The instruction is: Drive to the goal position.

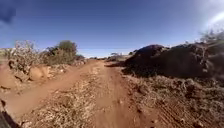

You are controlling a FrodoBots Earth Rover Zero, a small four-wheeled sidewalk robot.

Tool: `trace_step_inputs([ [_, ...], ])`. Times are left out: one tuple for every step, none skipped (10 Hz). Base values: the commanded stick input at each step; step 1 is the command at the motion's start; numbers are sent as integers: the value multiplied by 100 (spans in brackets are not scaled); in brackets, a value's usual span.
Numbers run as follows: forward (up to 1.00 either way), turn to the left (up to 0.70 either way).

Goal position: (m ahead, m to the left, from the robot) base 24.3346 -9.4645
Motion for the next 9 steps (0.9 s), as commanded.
trace_step_inputs([
  [50,0],
  [50,0],
  [50,0],
  [50,-11],
  [50,-40],
  [50,-46],
  [50,0],
  [50,0],
  [50,0],
])
